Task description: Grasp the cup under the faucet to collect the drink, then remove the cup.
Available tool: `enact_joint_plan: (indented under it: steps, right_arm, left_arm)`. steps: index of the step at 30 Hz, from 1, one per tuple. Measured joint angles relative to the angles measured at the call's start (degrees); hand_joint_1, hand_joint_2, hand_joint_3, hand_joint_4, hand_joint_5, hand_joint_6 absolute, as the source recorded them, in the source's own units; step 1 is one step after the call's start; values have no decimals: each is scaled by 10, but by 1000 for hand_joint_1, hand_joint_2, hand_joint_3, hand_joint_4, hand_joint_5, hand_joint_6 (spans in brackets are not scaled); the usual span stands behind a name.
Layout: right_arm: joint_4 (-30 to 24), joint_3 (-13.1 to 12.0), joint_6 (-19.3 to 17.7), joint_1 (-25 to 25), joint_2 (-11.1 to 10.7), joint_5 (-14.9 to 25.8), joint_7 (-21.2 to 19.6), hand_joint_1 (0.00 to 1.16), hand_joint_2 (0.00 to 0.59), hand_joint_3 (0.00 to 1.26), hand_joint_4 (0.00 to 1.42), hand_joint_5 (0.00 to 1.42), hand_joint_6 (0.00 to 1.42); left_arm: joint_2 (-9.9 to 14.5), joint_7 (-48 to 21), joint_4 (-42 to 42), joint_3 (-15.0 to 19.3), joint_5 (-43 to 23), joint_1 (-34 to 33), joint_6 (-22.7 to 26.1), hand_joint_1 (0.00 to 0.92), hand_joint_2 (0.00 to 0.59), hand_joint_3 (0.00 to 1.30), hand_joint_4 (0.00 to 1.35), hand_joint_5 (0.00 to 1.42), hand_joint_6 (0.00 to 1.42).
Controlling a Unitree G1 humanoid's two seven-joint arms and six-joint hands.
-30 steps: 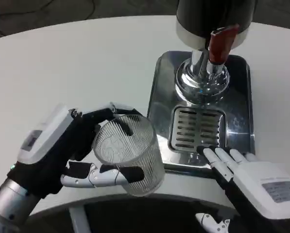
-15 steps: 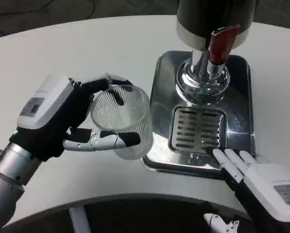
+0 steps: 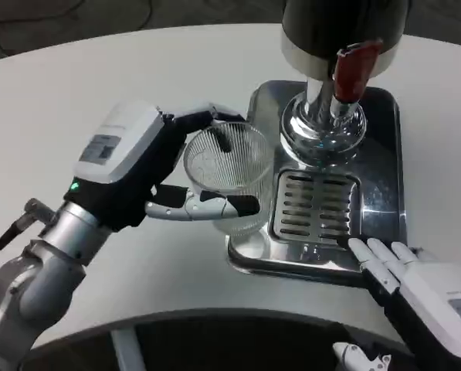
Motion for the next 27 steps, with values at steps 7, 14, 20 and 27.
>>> enact_joint_plan:
  steps: [7, 14, 20, 27]
  right_arm:
    - [-4, -6, -5, 18, 0, 3, -1, 205, 417, 23, 0, 0, 0]
    - [-17, -24, -10, 30, 0, 17, -5, 205, 417, 24, 0, 0, 0]
    - [-22, -35, -18, 47, 0, 24, -11, 205, 417, 24, 0, 0, 0]
    - [-25, -38, -23, 54, 2, 25, -14, 205, 417, 24, 0, 0, 0]
  left_arm:
    - [-11, 23, 29, -31, 20, -33, 12, 405, 171, 1061, 1222, 1424, 1424]
    - [-18, 42, 62, -56, 27, -61, 21, 405, 171, 1061, 1222, 1424, 1424]
    - [-25, 61, 89, -78, 47, -81, 32, 405, 171, 1061, 1222, 1424, 1424]
    - [-38, 79, 130, -97, 49, -115, 43, 405, 171, 1061, 1222, 1424, 1424]
